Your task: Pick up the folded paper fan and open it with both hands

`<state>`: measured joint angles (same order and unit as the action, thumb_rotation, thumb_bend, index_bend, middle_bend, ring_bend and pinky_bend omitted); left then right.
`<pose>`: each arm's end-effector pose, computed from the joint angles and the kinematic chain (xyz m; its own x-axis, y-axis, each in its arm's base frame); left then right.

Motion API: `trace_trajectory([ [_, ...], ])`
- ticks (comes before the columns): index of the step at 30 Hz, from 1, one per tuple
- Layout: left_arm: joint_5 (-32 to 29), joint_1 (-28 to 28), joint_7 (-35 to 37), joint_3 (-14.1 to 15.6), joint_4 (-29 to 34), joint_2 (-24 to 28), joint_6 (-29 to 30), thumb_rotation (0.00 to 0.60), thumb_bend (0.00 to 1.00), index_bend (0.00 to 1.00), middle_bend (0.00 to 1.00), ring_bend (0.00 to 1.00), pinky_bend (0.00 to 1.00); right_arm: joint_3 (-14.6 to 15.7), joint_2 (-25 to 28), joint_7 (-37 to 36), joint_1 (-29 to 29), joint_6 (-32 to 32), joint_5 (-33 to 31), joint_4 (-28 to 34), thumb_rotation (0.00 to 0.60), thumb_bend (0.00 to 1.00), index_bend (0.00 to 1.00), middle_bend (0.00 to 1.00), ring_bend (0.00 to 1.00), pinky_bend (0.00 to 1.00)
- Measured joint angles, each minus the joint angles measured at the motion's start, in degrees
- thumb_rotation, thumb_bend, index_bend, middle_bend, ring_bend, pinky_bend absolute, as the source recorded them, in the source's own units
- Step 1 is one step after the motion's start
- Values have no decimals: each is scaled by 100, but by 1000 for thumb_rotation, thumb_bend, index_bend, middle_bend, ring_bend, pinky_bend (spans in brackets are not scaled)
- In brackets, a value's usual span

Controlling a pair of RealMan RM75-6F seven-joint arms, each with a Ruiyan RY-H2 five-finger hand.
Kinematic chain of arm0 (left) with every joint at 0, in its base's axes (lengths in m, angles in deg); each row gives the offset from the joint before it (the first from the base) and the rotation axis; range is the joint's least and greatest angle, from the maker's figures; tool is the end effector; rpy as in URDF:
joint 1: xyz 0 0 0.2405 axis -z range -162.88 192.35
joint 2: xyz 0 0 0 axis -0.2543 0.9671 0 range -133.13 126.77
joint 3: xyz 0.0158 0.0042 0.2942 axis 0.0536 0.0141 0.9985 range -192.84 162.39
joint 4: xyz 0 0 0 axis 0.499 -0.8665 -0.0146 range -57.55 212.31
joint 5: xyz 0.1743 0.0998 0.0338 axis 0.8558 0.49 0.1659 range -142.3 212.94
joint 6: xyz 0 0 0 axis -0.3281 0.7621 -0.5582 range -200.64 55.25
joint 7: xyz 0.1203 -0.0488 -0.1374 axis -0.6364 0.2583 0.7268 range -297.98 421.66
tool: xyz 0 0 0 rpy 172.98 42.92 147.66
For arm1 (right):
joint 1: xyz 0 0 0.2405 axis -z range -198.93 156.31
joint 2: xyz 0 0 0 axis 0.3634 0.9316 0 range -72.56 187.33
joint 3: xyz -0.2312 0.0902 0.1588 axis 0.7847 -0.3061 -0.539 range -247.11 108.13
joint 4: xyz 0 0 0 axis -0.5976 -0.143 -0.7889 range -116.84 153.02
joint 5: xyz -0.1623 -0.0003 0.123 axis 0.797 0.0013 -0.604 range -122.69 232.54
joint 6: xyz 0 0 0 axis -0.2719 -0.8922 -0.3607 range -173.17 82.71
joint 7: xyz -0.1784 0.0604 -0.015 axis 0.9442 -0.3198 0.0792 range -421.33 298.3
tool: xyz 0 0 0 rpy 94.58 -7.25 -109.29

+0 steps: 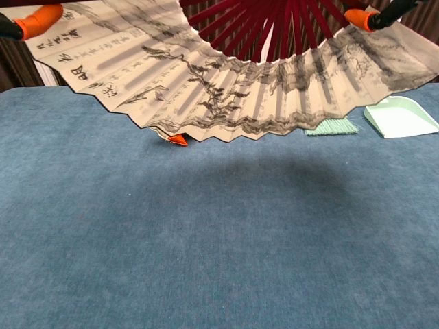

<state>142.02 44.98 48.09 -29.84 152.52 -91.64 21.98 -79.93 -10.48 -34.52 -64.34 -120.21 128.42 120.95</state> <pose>-0.1414 0.3418 0.1043 0.2221 -0.5488 0.8059 0.6493 -0.5334 -0.5421 -0.1075 -0.3996 0.1439 0.5026 0.2261 0.8344 -0.7194 -0.4258 0.5487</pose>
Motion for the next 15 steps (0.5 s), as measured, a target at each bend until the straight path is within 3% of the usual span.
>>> trace_trajectory([
  [9, 134, 184, -174, 3, -459, -181, 170, 600, 478, 545, 240, 0, 100, 23, -215, -276, 188, -66, 110, -405, 600, 501, 710, 148, 252, 181],
  [12, 148, 200, -270, 26, -496, -211, 188, 600, 478, 478, 220, 0, 100, 72, -259, -393, 259, -46, 186, -514, 600, 494, 526, 147, 227, 166],
  [15, 127, 205, -384, 49, -499, -239, 205, 600, 478, 392, 192, 0, 100, 128, -222, -359, 295, 82, 148, -505, 600, 391, 300, 127, 162, 121],
])
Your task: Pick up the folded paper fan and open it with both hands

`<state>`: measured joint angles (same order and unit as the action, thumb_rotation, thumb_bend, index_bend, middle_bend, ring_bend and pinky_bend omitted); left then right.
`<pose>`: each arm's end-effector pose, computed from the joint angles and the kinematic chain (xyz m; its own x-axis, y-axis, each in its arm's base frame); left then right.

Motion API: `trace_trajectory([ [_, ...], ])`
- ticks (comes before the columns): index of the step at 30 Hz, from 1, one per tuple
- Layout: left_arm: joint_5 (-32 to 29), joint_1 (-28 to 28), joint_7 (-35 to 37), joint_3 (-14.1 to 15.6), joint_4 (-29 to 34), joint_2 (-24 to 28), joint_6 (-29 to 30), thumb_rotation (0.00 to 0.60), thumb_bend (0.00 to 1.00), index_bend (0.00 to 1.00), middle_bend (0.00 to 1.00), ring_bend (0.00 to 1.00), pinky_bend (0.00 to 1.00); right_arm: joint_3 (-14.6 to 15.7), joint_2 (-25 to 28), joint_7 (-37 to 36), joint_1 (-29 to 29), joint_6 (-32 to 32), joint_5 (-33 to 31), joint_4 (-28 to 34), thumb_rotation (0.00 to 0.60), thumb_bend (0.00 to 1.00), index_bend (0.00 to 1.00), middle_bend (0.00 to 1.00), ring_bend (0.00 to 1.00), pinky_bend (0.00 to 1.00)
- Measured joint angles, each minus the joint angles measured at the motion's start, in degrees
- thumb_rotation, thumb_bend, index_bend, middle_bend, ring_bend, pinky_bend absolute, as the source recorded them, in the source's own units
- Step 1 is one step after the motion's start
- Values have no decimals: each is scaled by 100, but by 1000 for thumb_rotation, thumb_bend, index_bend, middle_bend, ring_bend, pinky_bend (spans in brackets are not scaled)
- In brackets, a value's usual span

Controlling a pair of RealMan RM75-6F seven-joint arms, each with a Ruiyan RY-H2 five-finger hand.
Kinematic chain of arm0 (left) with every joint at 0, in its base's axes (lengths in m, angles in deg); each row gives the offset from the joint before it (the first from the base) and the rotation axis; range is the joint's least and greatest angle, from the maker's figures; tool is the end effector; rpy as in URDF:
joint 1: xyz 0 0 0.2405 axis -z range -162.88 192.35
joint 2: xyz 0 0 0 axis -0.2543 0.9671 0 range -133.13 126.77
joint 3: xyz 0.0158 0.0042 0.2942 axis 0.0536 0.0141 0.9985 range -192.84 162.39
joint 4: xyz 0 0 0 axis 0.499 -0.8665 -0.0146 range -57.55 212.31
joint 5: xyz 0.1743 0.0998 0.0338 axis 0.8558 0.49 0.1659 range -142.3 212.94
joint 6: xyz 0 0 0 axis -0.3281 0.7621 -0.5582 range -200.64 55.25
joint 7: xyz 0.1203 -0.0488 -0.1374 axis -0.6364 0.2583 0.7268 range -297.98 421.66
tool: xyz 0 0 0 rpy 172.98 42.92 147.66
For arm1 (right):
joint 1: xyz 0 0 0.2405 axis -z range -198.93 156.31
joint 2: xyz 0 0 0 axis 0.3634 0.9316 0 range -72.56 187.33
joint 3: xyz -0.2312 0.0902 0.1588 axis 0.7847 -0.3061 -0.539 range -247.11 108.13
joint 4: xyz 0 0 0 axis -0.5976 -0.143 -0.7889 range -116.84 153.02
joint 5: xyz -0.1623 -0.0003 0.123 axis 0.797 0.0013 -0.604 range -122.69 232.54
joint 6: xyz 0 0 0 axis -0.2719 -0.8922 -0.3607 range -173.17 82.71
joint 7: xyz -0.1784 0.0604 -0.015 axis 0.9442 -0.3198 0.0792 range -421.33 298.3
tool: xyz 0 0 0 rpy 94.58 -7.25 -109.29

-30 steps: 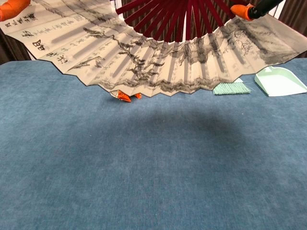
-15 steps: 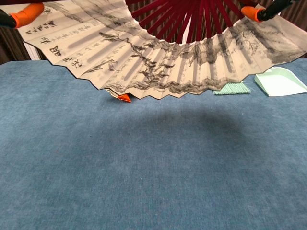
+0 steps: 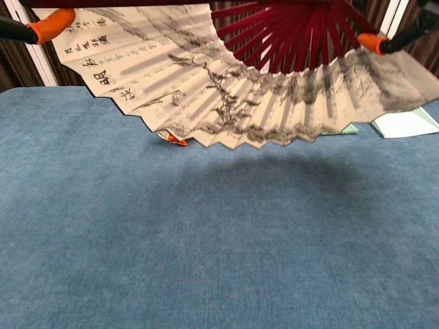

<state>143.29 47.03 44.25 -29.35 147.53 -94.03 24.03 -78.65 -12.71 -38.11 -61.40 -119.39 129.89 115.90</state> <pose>-0.1359 0.3458 0.0949 0.2556 -0.6225 0.7397 0.5939 -0.5027 -0.6282 -0.1418 -0.3999 0.1305 0.5164 0.1805 0.8371 -0.7400 -0.3979 0.5423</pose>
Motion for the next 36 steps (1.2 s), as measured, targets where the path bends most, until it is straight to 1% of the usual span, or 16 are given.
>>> trace_trajectory([
  [2, -14, -5, -48, 8, 30, -2, 32, 600, 477, 332, 178, 0, 100, 41, 81, 122, 14, 141, -112, 70, 600, 343, 211, 113, 143, 110],
  [5, -10, -10, -105, 17, 74, 12, 94, 600, 477, 247, 166, 0, 100, 104, 237, 447, 20, 387, -388, 260, 600, 295, 132, 103, 134, 105],
  [8, 25, -5, -169, 40, 137, 50, 128, 600, 477, 179, 158, 0, 100, 180, 391, 843, 16, 606, -644, 468, 600, 257, 83, 96, 129, 102],
  [11, 79, -3, -226, 63, 213, 93, 176, 600, 477, 136, 152, 0, 100, 266, 525, 1235, 9, 768, -858, 628, 600, 235, 38, 92, 127, 101],
  [15, 100, -13, -217, 87, 302, 146, 242, 600, 477, 121, 147, 0, 100, 391, 707, 1583, 14, 936, -1105, 829, 600, 235, 8, 87, 127, 102],
  [22, 28, -87, -20, 116, 348, 270, 371, 600, 474, 121, 143, 0, 99, 623, 1030, 2097, 89, 953, -1079, 926, 600, 236, 0, 85, 127, 101],
  [27, -48, -150, 94, 69, 410, 414, 506, 600, 473, 121, 139, 0, 100, 741, 1092, 2274, 201, 835, -975, 673, 600, 235, 0, 85, 127, 102],
  [30, -63, -194, 113, 46, 477, 529, 587, 600, 472, 121, 136, 0, 100, 771, 1039, 2293, 267, 729, -849, 382, 600, 236, 0, 85, 127, 101],
  [36, -87, -320, 128, 24, 642, 761, 744, 600, 468, 121, 133, 0, 100, 745, 796, 2261, 390, 466, -646, -426, 600, 235, 0, 85, 127, 102],
])
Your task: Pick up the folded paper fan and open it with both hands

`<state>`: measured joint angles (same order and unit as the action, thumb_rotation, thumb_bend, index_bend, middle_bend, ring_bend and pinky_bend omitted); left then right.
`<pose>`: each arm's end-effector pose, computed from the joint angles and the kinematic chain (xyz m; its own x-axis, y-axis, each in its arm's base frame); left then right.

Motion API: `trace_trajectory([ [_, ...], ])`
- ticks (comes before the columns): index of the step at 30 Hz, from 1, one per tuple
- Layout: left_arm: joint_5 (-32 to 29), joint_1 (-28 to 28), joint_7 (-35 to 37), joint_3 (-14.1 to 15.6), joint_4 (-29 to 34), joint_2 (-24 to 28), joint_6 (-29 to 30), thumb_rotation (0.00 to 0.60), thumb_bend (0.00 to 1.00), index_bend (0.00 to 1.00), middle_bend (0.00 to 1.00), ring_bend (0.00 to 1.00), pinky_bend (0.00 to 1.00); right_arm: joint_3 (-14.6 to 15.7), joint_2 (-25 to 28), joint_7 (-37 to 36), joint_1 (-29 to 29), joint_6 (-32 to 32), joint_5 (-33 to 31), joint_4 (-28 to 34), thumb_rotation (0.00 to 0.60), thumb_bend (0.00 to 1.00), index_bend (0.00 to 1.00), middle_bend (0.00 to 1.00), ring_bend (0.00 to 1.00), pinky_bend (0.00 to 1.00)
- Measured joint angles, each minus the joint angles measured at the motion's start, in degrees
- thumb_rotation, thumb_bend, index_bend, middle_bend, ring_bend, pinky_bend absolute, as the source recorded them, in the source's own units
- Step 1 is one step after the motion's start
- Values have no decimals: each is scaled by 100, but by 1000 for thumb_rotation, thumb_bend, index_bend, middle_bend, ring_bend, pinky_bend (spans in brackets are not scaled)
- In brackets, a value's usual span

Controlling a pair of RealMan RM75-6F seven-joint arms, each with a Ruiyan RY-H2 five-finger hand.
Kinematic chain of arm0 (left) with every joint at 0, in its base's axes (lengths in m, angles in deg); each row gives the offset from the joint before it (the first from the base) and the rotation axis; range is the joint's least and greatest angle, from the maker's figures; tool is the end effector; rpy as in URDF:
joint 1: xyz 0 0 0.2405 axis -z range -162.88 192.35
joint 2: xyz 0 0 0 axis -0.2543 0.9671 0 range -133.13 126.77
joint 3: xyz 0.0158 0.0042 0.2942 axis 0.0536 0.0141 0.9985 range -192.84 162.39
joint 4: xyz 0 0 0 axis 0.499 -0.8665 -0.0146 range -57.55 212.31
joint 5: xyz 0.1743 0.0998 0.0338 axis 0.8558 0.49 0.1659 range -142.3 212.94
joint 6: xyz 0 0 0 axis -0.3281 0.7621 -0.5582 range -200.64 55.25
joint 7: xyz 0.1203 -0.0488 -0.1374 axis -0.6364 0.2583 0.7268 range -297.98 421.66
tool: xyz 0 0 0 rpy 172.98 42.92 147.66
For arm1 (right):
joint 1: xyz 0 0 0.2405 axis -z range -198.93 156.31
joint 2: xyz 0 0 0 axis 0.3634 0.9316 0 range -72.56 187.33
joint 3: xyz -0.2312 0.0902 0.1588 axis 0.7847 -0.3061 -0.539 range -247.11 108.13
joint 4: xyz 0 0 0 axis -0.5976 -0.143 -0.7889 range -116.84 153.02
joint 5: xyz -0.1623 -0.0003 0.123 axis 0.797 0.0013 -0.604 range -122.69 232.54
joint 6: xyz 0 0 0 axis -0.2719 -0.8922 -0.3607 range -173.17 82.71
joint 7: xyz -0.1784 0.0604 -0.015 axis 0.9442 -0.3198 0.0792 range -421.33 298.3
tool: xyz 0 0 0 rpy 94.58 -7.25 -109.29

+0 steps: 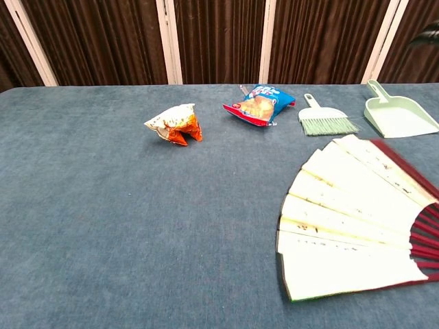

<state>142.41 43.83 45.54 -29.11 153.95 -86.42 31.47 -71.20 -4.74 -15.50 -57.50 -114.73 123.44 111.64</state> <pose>-0.1521 0.3248 0.1554 0.1889 -0.6820 0.7066 0.6371 -0.4624 -0.6166 -0.2437 -0.3923 0.1635 0.9256 0.0958 0.3663 -0.3421 -0.2025 0.9176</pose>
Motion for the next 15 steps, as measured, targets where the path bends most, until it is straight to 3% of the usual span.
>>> trace_trajectory([
  [6, -218, -336, -33, 244, 462, 399, -133, 600, 467, 124, 139, 0, 100, -169, -145, -348, 155, -288, 18, -414, 600, 235, 0, 85, 138, 102],
  [11, -627, -1011, -97, 751, 1260, 930, -284, 600, 467, 146, 140, 0, 99, -312, -72, -1612, 391, -582, 260, -3, 600, 236, 41, 85, 158, 101],
  [15, -958, -1576, 36, 1081, 1372, 1143, -194, 600, 467, 148, 130, 0, 100, -290, -36, -2904, 782, -1157, 817, 330, 600, 236, 66, 86, 160, 102],
])
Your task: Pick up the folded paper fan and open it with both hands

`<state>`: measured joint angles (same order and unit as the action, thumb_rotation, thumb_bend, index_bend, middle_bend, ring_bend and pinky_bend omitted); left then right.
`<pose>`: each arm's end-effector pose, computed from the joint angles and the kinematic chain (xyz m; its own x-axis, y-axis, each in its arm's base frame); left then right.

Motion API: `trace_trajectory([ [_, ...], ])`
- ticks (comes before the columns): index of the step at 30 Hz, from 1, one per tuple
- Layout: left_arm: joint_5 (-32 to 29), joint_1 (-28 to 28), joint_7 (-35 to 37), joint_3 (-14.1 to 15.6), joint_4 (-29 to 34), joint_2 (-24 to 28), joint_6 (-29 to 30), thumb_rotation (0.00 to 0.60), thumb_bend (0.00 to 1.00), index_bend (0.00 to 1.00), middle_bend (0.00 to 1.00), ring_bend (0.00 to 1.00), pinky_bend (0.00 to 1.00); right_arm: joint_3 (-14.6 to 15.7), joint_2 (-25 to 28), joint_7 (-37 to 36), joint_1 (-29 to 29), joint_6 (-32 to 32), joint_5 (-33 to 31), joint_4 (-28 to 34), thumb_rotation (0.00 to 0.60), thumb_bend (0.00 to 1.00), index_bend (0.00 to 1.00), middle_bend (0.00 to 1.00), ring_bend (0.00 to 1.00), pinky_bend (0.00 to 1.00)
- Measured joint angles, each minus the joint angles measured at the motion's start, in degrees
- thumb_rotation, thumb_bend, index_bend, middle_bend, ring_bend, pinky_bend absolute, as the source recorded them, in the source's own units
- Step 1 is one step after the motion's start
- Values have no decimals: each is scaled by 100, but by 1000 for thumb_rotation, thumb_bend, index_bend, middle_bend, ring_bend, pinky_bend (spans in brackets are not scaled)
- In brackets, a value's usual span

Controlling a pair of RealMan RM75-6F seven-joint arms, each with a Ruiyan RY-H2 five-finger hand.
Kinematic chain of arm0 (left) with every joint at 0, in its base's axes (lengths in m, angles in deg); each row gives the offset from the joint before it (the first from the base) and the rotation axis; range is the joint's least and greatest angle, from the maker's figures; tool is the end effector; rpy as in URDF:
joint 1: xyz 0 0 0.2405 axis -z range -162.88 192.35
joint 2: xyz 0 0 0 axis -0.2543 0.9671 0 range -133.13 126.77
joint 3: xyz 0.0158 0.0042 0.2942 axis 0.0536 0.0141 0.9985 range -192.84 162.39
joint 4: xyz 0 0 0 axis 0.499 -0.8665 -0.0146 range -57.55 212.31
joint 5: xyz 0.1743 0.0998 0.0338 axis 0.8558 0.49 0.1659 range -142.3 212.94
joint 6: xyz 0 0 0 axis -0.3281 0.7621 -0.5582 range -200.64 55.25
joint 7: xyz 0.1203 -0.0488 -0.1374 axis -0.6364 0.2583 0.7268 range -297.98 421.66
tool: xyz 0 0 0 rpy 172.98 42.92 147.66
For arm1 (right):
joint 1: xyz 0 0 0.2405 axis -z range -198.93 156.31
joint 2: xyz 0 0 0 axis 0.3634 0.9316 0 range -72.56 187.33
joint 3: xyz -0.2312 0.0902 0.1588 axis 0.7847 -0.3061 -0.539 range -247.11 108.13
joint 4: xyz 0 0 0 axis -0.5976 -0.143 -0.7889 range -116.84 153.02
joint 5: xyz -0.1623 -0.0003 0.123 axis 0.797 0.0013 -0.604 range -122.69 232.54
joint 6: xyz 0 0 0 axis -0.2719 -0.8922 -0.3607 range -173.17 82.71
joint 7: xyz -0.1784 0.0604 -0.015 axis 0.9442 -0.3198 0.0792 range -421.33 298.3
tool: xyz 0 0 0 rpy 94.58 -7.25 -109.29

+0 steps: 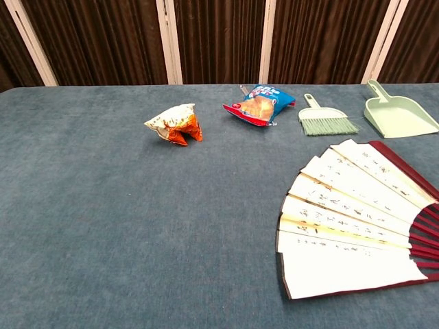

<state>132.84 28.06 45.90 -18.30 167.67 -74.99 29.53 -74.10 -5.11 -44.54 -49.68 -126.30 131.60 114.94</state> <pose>-0.2517 0.2566 0.1788 0.4380 -0.3996 0.8053 0.7960 -0.2440 -0.5539 -0.2364 -0.3550 0.1873 0.5680 0.1552 0.8083 -0.7815 -0.2064 0.5888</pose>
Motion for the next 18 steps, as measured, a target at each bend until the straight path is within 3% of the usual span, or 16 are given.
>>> trace_trajectory([
  [4, -436, -339, 388, 189, -123, 101, -29, 600, 467, 147, 120, 0, 100, 280, -53, -1162, 699, -898, 917, 126, 600, 236, 106, 95, 176, 102],
  [8, -776, -478, 851, 261, -354, 153, -222, 600, 467, 149, 110, 0, 100, 658, -246, -1773, 1331, -1587, 1581, -128, 600, 236, 148, 112, 187, 112],
  [13, -1138, -553, 1112, 257, -560, 243, -608, 600, 467, 156, 106, 0, 100, 938, -427, -1784, 1803, -1824, 1759, -632, 600, 236, 159, 111, 187, 112],
  [18, -1255, -575, 1105, 264, -471, 362, -889, 600, 467, 154, 101, 0, 100, 941, -467, -1248, 2015, -1847, 1595, -692, 600, 235, 158, 111, 188, 113],
])
